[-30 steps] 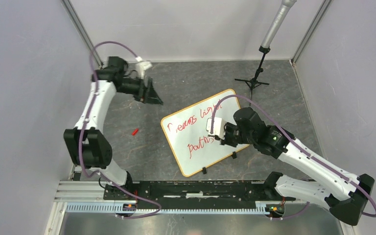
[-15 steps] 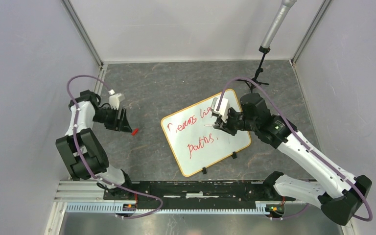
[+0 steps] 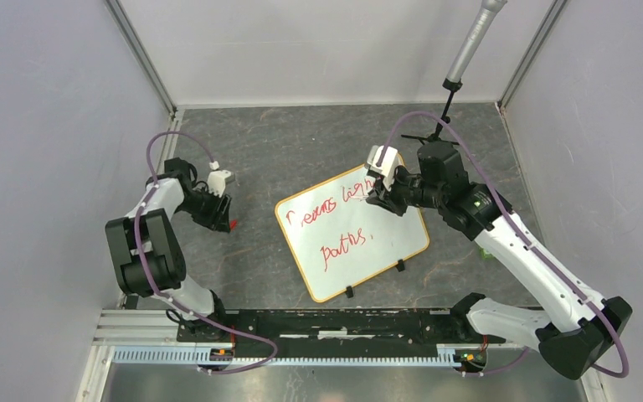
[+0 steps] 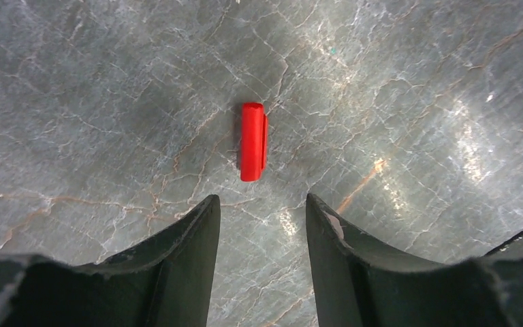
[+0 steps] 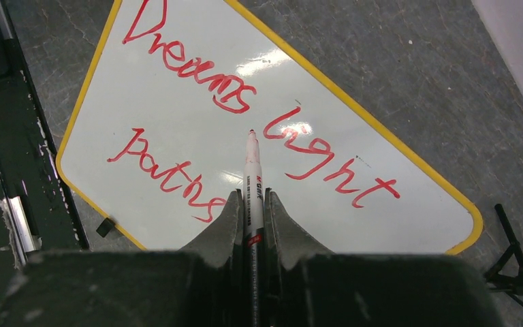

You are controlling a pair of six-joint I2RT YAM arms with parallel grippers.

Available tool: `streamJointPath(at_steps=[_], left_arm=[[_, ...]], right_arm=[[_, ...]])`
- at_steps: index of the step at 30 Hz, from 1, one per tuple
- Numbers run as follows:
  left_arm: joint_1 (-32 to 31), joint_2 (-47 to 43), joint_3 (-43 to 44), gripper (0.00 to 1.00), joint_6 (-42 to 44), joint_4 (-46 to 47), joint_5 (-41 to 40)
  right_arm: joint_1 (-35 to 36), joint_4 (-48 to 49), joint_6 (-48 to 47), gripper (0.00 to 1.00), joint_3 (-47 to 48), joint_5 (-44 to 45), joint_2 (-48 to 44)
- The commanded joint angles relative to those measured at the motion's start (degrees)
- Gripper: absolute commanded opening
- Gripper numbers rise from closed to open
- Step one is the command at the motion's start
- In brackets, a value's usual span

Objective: Write a sentence on the whiteboard
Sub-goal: Pick up the pen cap from the center of the board.

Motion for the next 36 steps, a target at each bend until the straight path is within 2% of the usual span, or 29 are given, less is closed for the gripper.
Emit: streamJointPath(at_steps=[1,12,18,21,24,26,31,36], left_arm=[[-1.74,1.24,-1.77,0.54,2.73,4.84,-2.45],[-7.78,2.79,-7.15,0.44,1.88,12.26,-9.47],[-12.59,3.45,-9.45,0.35,0.94,15.5,-13.5],[-13.65,3.33,-9.49,0.21,-0.35,15.22,-13.39],[-13.49,2.22,-7.49,0.08,-2.21,11.4,-10.67],[-13.37,0.07,-5.28,0.03,-3.07,7.36,-7.73],[-13.44,-7.91,2.2,0.02,-4.97,-1.28,-1.02],[-13.37,-13.13,14.49,0.02,-7.13,-9.31,2.73]], right_arm=[[-0.61,-0.19,0.84,0.0,3.23,-1.57,1.08],[-1.48,1.04,3.04,0.0,4.59,0.91,1.91],[-1.63,1.02,3.31,0.0,7.12,1.97,3.35],[-1.65,1.04,3.16,0.0,7.16,2.53,3.35],[-1.71,1.69,3.3,0.0,6.74,3.29,2.85],[-1.73,2.2,3.86,0.0,6.5,2.72,2.83],[-1.73,2.71,4.89,0.0,6.38,0.92,3.16],[-1.74,3.29,5.77,0.0,6.36,-0.41,3.02]])
